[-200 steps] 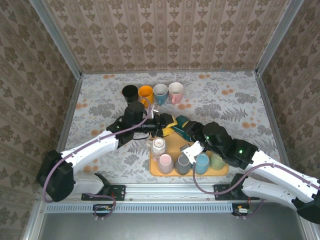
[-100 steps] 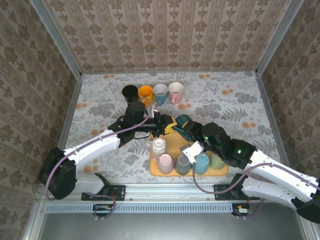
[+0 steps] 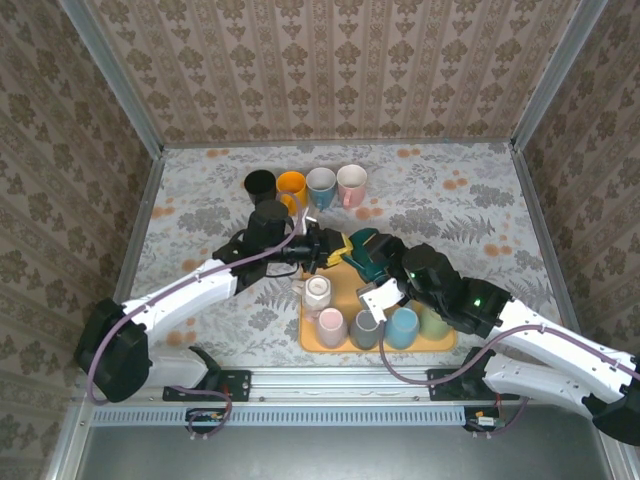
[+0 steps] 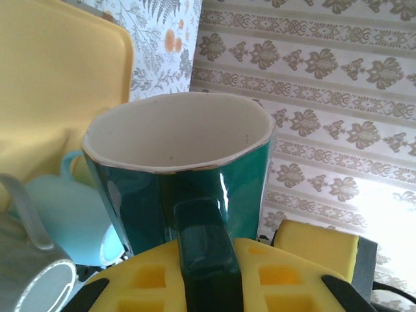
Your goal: Turn the mug right side up
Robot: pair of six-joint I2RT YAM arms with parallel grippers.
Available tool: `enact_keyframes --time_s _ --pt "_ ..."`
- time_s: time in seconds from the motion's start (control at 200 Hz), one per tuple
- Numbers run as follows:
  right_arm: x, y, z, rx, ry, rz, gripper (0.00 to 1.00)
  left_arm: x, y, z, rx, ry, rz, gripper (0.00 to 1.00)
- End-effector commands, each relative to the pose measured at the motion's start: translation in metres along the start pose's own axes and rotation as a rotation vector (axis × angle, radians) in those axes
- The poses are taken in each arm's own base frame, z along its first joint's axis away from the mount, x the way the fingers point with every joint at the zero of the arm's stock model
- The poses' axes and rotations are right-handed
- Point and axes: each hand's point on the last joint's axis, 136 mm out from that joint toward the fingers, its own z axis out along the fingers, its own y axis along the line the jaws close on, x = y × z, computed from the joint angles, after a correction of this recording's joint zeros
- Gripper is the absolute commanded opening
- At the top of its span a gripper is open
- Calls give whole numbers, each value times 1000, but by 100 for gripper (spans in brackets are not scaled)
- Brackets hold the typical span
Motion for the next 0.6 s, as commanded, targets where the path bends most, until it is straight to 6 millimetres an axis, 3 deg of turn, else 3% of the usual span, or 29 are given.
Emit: enact_keyframes --time_s 0.0,0.195,0.35,0.415,0.485,0.6 --pt "3 -36 -20 121 -19 146 100 -3 -35 -17 43 -52 180 0" --pt "-18 -51 -59 85 -223 429 100 -29 -38 -31 -36 -179 297 0" --pt "-36 -87 -100 88 -467 767 100 -43 -63 -33 -71 -224 443 0" --pt "-26 -113 -113 166 -497 951 100 -49 -69 -32 -109 -247 517 0" --pt "5 -141 -123 270 -438 1254 100 -58 -72 -29 -134 -278 580 0" --pt "41 -152 -127 296 -310 1524 100 -71 -76 -17 -165 -328 707 0"
